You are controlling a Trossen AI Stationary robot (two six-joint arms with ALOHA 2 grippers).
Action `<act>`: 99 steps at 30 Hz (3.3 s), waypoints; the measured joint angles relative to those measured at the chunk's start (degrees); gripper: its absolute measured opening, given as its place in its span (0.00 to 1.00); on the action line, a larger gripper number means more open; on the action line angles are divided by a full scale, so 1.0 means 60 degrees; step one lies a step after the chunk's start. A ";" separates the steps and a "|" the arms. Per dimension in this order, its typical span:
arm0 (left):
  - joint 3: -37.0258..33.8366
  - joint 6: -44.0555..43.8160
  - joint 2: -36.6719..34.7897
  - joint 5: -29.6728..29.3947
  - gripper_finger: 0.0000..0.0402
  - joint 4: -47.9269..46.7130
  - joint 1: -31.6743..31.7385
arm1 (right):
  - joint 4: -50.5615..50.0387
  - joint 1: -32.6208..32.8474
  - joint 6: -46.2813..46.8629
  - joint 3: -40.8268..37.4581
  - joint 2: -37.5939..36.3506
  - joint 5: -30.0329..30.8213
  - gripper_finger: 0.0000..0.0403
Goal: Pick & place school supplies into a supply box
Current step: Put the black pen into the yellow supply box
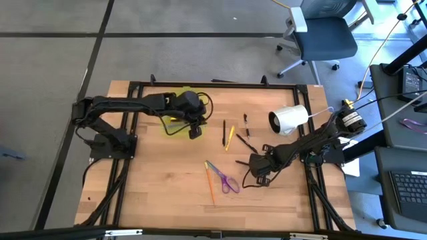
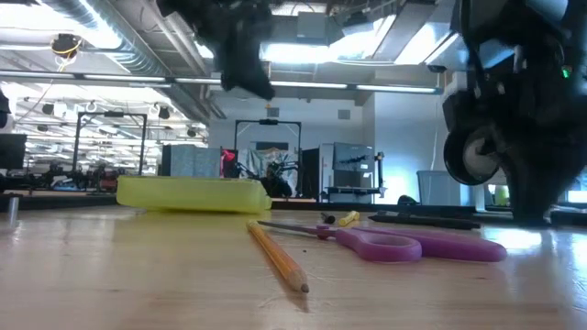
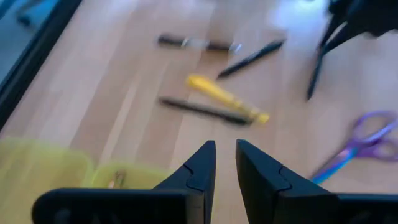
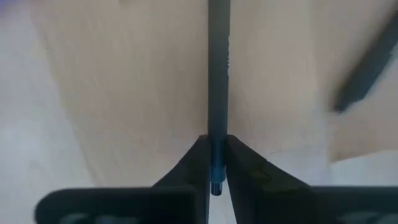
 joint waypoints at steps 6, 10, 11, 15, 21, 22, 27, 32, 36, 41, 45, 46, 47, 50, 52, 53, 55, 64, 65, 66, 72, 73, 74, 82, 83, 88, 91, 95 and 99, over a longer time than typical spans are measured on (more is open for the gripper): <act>-0.1068 -0.0199 -0.1028 0.0935 0.13 0.2621 -0.0277 | 0.0202 0.0000 0.0082 0.0027 -0.1107 0.0705 0.09; -0.2238 -0.0211 -0.1491 0.1476 0.13 0.5394 -0.0682 | 0.0743 0.0000 0.0081 0.0035 -0.1991 0.1635 0.10; -0.2541 -0.0208 -0.1541 0.1482 0.12 0.6131 -0.0801 | 0.1058 -0.0004 0.0068 0.0039 -0.2231 0.1965 0.10; -0.3597 -0.0425 -0.1577 0.1429 0.12 0.8534 -0.1202 | 0.2556 -0.0007 -0.0328 0.0050 -0.3046 0.3194 0.10; -0.4206 -0.1692 -0.1471 0.0658 0.13 1.0000 -0.1599 | 0.5347 -0.0070 -0.2035 0.0060 -0.3535 0.4361 0.10; -0.4234 -0.1696 -0.1472 0.0633 0.12 1.0022 -0.1634 | 0.5892 -0.0114 -0.2355 0.0060 -0.3539 0.4382 0.10; -0.4259 -0.1940 -0.1458 0.0650 0.14 1.0181 -0.1669 | 0.7735 -0.0409 -0.3658 0.0071 -0.3455 0.4240 0.11; -0.4255 -0.2419 -0.1461 0.0651 0.27 1.0709 -0.1665 | 0.8150 -0.0716 -0.3901 0.0071 -0.3447 0.4025 0.11; -0.4255 -0.2476 -0.1461 0.0315 0.42 1.0745 -0.1665 | 0.8560 -0.0961 -0.3726 0.0075 -0.3220 0.3635 0.11; -0.4255 -0.2485 -0.1461 0.0119 0.52 1.0731 -0.1669 | 0.9688 -0.1294 -0.3724 0.0078 -0.2522 0.3134 0.11; -0.4255 -0.3026 -0.1461 0.0062 0.54 1.0697 -0.1669 | 1.0291 -0.1567 -0.3700 0.0079 -0.1998 0.2949 0.11; -0.4255 -0.3083 -0.1459 0.0051 0.54 1.0736 -0.1669 | 1.0302 -0.1650 -0.3644 0.0079 -0.1934 0.2946 0.11; -0.4255 -0.3137 -0.1460 0.0025 0.54 1.0758 -0.1671 | 1.0359 -0.1725 -0.3525 0.0079 -0.1852 0.2944 0.11; -0.4254 -0.3018 -0.1461 -0.0019 0.53 1.0883 -0.1672 | 1.0431 -0.1932 -0.3417 0.0079 -0.1690 0.2649 0.11; -0.4251 -0.2802 -0.1461 -0.0026 0.52 1.0912 -0.1672 | 1.0612 -0.2023 -0.3407 0.0079 -0.1599 0.2497 0.11; -0.4251 -0.2742 -0.1458 -0.0026 0.51 1.0983 -0.1672 | 1.0714 -0.2073 -0.3401 0.0079 -0.1537 0.2466 0.11; -0.4250 -0.2716 -0.1458 -0.0034 0.50 1.1234 -0.1672 | 1.0782 -0.2157 -0.3283 0.0079 -0.1422 0.2426 0.11; -0.4248 -0.2560 -0.1461 -0.0199 0.38 1.1546 -0.1646 | 1.1213 -0.2462 -0.2930 0.0239 -0.0976 0.1986 0.11; -0.4248 -0.2465 -0.1461 -0.0215 0.36 1.1595 -0.1646 | 1.1210 -0.2492 -0.2937 0.0313 -0.0922 0.1933 0.11; -0.4248 -0.2365 -0.1460 -0.0237 0.34 1.1622 -0.1643 | 1.1212 -0.2502 -0.2969 0.0402 -0.0849 0.1879 0.11; -0.4248 -0.2106 -0.1460 -0.0329 0.21 1.1689 -0.1647 | 1.1127 -0.2514 -0.3253 0.0665 -0.0650 0.1867 0.11; -0.4248 -0.2074 -0.1461 -0.0355 0.19 1.1690 -0.1644 | 1.1130 -0.2517 -0.3239 0.0665 -0.0654 0.1861 0.11; -0.4248 -0.2071 -0.1461 -0.0386 0.16 1.1677 -0.1643 | 1.1124 -0.2520 -0.3236 0.0665 -0.0654 0.1861 0.11; -0.4248 -0.1969 -0.1460 -0.0584 0.04 1.1693 -0.1643 | 1.1116 -0.2521 -0.3254 0.0665 -0.0654 0.1868 0.12; -0.4248 -0.1964 -0.1458 -0.0593 0.05 1.1693 -0.1643 | 1.1112 -0.2521 -0.3340 0.0665 -0.0654 0.1868 0.13; -0.4248 -0.1886 -0.1460 -0.0591 0.05 1.1680 -0.1637 | 1.0538 -0.2552 -0.3409 0.0665 -0.0688 0.1432 0.23; -0.4243 -0.1802 -0.1461 -0.0559 0.05 1.1546 -0.1499 | 0.9149 -0.2654 -0.2958 0.0665 -0.0842 0.1358 0.32; -0.4237 -0.1817 -0.1497 -0.0251 0.05 1.0509 -0.1050 | 0.6939 -0.2829 -0.2294 0.0665 -0.1040 0.1377 0.41; -0.4233 -0.1678 -0.1531 -0.0183 0.05 0.8320 -0.0418 | 0.5133 -0.2871 -0.1631 0.0665 -0.1091 0.1360 0.46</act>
